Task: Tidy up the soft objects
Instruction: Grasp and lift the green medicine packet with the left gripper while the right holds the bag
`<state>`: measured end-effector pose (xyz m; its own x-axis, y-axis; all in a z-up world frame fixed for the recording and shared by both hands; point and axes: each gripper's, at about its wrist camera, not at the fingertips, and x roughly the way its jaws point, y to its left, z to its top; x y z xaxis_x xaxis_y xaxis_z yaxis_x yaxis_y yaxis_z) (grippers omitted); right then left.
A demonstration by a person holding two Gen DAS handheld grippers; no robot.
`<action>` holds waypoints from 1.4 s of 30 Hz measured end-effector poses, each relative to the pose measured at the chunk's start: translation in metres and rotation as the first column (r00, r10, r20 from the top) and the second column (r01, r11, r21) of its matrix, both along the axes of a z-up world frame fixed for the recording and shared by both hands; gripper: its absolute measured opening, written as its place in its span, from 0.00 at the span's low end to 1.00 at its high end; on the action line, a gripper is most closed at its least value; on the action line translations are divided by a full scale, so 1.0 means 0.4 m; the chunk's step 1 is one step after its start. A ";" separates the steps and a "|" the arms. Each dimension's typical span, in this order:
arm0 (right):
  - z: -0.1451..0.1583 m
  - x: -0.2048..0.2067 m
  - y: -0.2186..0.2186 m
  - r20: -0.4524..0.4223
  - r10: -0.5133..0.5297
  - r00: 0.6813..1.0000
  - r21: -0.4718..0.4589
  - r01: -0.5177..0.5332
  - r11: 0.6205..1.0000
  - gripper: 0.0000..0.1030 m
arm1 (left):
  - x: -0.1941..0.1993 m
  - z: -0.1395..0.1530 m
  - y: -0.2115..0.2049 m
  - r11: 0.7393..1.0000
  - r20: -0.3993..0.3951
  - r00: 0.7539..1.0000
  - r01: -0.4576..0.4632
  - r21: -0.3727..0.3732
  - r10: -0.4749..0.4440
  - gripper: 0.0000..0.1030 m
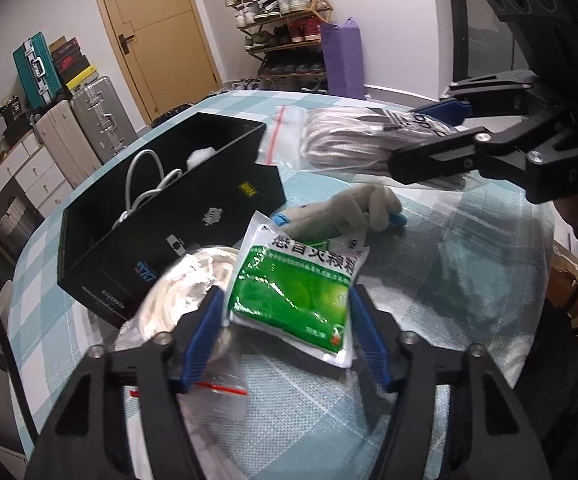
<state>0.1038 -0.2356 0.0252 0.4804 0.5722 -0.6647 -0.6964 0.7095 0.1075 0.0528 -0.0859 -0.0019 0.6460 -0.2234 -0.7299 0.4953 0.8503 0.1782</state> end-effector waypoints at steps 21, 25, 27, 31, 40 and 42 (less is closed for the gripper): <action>0.015 -0.011 0.000 0.026 -0.017 1.000 0.018 0.016 1.000 0.42 | -0.033 0.060 0.086 0.988 0.008 0.997 -0.069 -0.141 0.071 0.49; 0.023 -0.012 0.008 0.036 -0.023 0.999 0.026 0.022 0.999 0.42 | -0.035 0.082 0.114 0.976 0.029 0.992 -0.116 -0.186 0.124 0.49; 0.030 -0.011 0.014 0.040 -0.029 0.999 0.030 0.028 0.999 0.42 | -0.031 0.093 0.134 0.967 0.028 0.988 -0.142 -0.210 0.152 0.49; 0.046 -0.003 0.022 0.046 -0.052 0.998 0.051 0.050 0.997 0.42 | -0.019 0.119 0.167 0.950 0.047 0.978 -0.184 -0.253 0.202 0.49; 0.078 0.035 0.072 0.028 -0.080 0.996 0.096 0.077 0.992 0.42 | 0.027 0.157 0.224 0.913 0.073 0.949 -0.271 -0.305 0.306 0.49; 0.084 0.045 0.083 0.025 -0.085 0.996 0.100 0.082 0.992 0.42 | 0.040 0.162 0.236 0.899 0.072 0.939 -0.298 -0.322 0.337 0.49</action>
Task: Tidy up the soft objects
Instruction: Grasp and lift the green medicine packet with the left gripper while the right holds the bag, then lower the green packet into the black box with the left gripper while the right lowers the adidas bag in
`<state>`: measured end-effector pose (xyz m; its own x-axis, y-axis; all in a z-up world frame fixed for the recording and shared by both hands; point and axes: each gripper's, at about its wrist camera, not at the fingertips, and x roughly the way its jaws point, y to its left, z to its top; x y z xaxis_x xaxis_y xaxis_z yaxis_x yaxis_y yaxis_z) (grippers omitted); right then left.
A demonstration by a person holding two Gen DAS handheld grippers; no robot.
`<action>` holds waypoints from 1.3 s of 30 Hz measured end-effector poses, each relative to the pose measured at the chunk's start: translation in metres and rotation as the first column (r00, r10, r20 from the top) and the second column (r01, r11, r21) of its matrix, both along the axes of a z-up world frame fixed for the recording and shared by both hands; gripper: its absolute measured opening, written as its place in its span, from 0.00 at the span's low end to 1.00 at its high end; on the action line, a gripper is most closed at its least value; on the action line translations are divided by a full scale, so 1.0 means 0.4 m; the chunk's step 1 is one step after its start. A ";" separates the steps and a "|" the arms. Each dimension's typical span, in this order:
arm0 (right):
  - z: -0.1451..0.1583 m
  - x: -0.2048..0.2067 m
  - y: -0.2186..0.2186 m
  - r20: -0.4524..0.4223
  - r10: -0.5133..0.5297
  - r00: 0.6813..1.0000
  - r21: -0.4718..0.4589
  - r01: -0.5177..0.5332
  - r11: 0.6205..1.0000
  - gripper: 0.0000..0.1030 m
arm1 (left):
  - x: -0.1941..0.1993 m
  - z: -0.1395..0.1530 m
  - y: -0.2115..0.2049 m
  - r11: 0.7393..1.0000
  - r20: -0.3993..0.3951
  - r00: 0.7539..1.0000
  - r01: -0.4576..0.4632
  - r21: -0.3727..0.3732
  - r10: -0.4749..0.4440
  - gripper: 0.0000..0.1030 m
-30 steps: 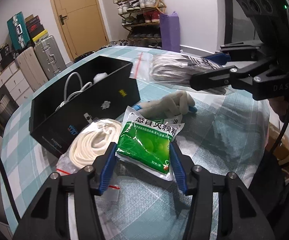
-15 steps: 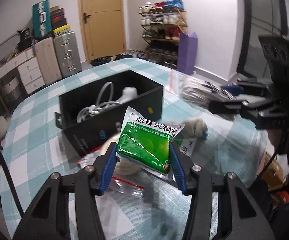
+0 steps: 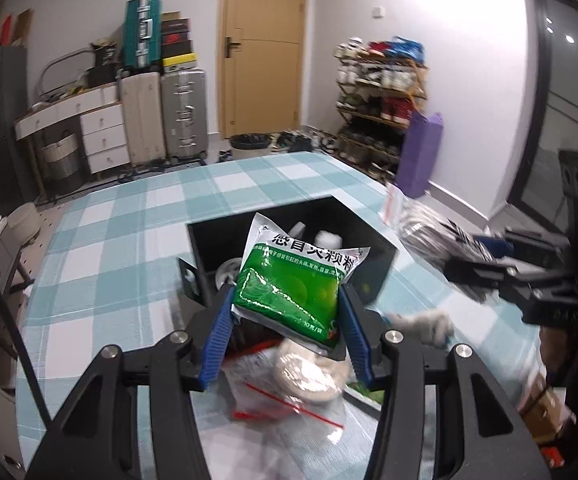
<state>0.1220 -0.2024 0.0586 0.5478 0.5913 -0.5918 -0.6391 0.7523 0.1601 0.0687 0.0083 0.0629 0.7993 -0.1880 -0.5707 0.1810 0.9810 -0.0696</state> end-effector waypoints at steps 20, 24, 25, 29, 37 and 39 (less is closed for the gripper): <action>0.022 0.137 0.090 -0.056 -0.080 0.995 0.058 0.083 0.995 0.42 | 0.119 -0.006 0.034 0.994 0.006 0.994 -0.111 0.013 0.111 0.49; 0.011 0.164 0.108 -0.066 -0.084 0.994 0.054 0.087 0.995 0.42 | 0.134 -0.012 0.030 0.994 -0.005 0.994 -0.112 0.009 0.112 0.49; 0.007 0.171 0.111 -0.072 -0.080 0.994 0.056 0.084 0.995 0.42 | 0.138 -0.013 0.030 0.994 -0.006 0.994 -0.112 0.008 0.112 0.49; -0.008 0.198 0.125 -0.093 -0.078 0.993 0.056 0.084 0.995 0.42 | 0.156 -0.022 0.030 0.994 -0.017 0.994 -0.110 0.007 0.110 0.49; -0.029 0.230 0.148 -0.108 -0.060 0.992 0.028 0.063 0.998 0.42 | 0.181 -0.042 0.018 0.995 -0.036 0.995 -0.094 0.027 0.095 0.50; -0.035 0.234 0.155 -0.104 -0.061 0.993 0.010 0.062 0.998 0.42 | 0.186 -0.049 0.012 0.996 -0.045 0.995 -0.088 0.034 0.090 0.50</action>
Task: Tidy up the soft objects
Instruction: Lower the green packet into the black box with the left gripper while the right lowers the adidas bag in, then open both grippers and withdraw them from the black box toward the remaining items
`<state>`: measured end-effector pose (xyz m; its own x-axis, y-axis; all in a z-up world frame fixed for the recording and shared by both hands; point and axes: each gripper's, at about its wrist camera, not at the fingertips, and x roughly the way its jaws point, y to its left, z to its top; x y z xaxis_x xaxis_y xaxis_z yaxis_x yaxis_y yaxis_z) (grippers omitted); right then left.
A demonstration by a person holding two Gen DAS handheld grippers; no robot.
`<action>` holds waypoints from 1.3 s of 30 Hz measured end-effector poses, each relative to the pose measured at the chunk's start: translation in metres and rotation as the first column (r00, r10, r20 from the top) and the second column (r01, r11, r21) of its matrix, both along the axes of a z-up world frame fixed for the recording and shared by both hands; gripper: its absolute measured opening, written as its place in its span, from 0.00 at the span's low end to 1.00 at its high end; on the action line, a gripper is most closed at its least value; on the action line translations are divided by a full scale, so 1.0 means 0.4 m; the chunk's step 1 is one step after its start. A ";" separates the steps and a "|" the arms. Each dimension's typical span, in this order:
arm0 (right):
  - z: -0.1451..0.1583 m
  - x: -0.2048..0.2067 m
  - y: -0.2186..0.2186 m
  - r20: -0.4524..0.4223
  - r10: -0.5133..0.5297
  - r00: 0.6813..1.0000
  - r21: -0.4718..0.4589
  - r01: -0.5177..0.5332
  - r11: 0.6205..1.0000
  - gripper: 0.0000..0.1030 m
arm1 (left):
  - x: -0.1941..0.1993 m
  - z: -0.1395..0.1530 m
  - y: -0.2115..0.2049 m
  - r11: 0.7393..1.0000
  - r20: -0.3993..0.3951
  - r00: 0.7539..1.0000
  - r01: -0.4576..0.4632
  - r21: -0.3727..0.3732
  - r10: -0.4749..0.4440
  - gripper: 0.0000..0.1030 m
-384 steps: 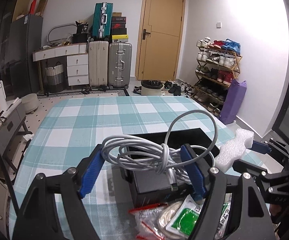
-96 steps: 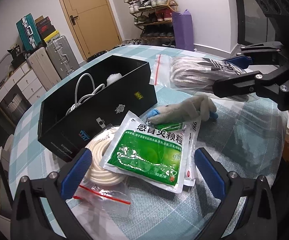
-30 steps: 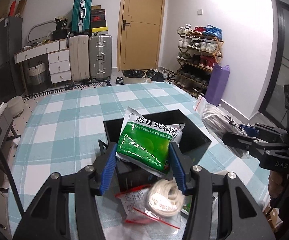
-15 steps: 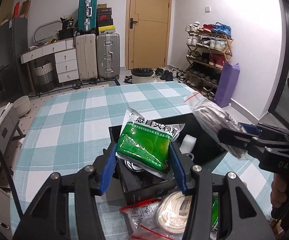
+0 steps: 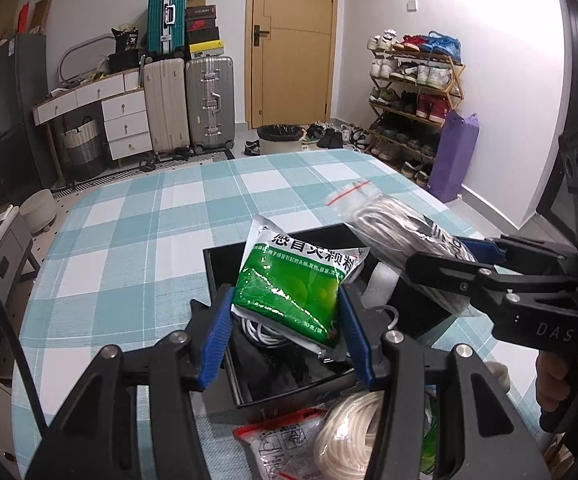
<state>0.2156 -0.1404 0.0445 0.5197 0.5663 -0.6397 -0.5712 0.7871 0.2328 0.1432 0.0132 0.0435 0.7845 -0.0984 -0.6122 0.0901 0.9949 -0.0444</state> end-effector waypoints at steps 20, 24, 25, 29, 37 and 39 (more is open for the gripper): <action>-0.053 0.039 0.061 -0.022 0.034 0.999 -0.132 -0.037 0.991 0.42 | 0.027 -0.041 -0.010 0.999 -0.041 0.999 0.012 0.032 -0.011 0.51; -0.049 0.036 0.057 -0.013 0.051 0.999 -0.139 -0.052 0.989 0.47 | 0.016 -0.037 -0.009 0.999 -0.043 0.998 0.036 0.011 -0.035 0.62; -0.045 0.034 0.054 -0.003 0.053 0.999 -0.135 -0.053 0.989 0.50 | 0.012 -0.034 -0.010 0.999 -0.042 0.998 0.044 0.006 -0.043 0.67; -0.023 0.015 0.029 0.046 0.047 0.998 -0.125 -0.041 0.991 0.64 | -0.011 -0.020 -0.018 0.998 -0.018 0.999 0.051 0.026 -0.051 0.79; 0.012 -0.019 -0.021 0.105 0.033 0.994 -0.125 -0.020 0.992 0.95 | -0.040 -0.011 0.013 1.000 -0.014 1.000 -0.008 0.018 0.008 0.86; 0.019 -0.036 -0.031 0.118 0.026 0.993 -0.126 -0.011 0.992 0.99 | -0.050 -0.012 0.021 1.000 -0.008 1.000 -0.021 0.017 0.022 0.96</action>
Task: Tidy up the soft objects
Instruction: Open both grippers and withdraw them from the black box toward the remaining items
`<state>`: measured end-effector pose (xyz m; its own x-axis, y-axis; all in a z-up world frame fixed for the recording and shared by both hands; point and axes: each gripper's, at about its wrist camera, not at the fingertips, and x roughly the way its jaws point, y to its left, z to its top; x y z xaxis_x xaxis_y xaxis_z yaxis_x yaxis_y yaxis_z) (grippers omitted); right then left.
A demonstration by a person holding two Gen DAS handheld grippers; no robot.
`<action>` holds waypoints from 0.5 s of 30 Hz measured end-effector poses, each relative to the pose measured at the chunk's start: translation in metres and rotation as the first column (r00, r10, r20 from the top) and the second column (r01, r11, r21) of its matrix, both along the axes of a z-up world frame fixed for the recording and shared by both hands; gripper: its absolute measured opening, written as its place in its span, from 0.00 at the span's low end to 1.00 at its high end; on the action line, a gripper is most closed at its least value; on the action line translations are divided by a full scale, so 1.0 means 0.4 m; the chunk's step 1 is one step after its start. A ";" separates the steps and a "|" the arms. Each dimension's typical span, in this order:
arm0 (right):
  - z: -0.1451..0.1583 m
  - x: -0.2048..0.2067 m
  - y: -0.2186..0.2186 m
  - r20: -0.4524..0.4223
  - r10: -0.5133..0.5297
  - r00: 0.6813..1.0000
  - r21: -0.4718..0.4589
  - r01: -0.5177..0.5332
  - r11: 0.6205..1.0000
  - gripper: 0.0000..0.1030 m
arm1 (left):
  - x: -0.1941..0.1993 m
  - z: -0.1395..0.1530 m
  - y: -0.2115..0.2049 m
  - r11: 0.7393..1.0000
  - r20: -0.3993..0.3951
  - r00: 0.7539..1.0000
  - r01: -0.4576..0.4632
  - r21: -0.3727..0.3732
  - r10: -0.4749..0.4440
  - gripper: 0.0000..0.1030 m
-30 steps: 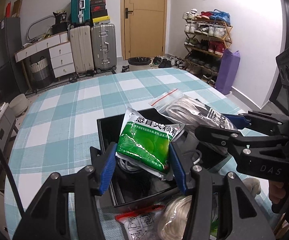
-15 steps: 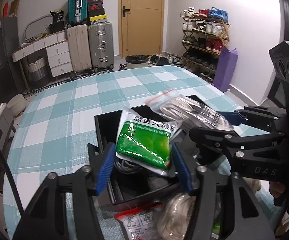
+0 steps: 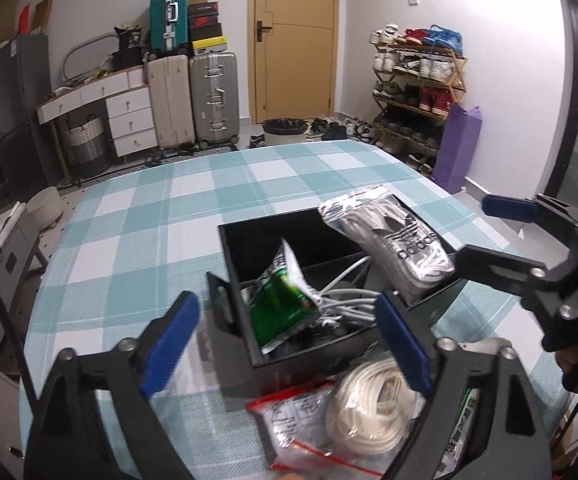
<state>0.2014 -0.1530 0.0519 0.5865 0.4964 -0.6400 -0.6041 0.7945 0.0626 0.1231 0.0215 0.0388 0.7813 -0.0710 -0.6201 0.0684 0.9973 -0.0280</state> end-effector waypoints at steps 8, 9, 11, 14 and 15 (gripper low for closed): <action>-0.006 -0.045 -0.048 -0.044 -0.018 0.999 0.004 0.018 1.000 0.99 | -0.048 -0.011 0.035 0.998 0.010 0.999 -0.040 -0.040 0.041 1.00; -0.009 -0.051 -0.057 -0.048 -0.022 0.999 0.013 0.023 1.000 0.99 | -0.053 -0.013 0.034 0.999 0.011 0.999 -0.043 -0.032 0.044 1.00; -0.015 -0.060 -0.068 -0.061 -0.029 0.998 0.019 0.030 0.999 0.99 | -0.068 -0.014 0.036 0.998 0.019 0.998 -0.057 -0.026 0.057 1.00; -0.021 -0.078 -0.082 -0.066 -0.028 0.997 0.025 0.030 0.999 0.99 | -0.086 -0.017 0.044 0.997 0.020 0.998 -0.064 -0.047 0.065 1.00; -0.024 -0.084 -0.086 -0.067 -0.030 0.997 0.024 0.031 0.999 0.99 | -0.089 -0.018 0.046 0.996 0.019 0.997 -0.068 -0.050 0.069 1.00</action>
<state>0.1677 -0.1873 0.0423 0.5580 0.4951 -0.6660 -0.5734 0.8101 0.1218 0.0876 0.0400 0.0316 0.7980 -0.0471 -0.6008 0.0015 0.9971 -0.0763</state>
